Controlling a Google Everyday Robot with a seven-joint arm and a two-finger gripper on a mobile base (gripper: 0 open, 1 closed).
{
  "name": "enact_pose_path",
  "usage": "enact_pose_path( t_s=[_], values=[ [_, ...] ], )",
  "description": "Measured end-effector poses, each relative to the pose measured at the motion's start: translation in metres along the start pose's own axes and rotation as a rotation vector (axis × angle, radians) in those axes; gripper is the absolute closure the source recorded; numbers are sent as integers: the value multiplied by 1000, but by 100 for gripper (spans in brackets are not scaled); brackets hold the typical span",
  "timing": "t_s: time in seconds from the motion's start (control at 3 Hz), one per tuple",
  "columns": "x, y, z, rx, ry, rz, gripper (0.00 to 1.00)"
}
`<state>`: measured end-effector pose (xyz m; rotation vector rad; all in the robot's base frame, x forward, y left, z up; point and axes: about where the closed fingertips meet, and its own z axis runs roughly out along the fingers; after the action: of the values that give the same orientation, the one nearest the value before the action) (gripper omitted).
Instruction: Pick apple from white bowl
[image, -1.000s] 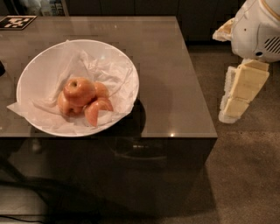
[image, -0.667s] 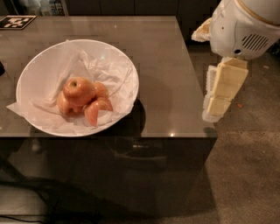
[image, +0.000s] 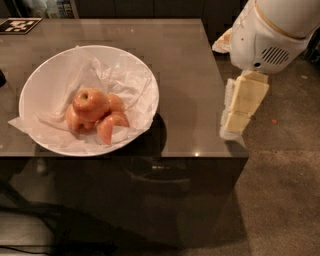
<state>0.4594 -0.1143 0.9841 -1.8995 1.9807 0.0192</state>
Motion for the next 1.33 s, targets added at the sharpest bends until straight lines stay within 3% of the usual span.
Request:
enact_pose_path(
  t_s=[0.33, 0.67, 1.0, 1.33],
  values=[
    [-28, -22, 23, -17, -76, -23, 0],
    [-36, -29, 29, -21, -97, -29, 0],
    [-37, -29, 20, 5, -127, -15, 0],
    [-55, -25, -6, 81, -132, 13, 0]
  ],
)
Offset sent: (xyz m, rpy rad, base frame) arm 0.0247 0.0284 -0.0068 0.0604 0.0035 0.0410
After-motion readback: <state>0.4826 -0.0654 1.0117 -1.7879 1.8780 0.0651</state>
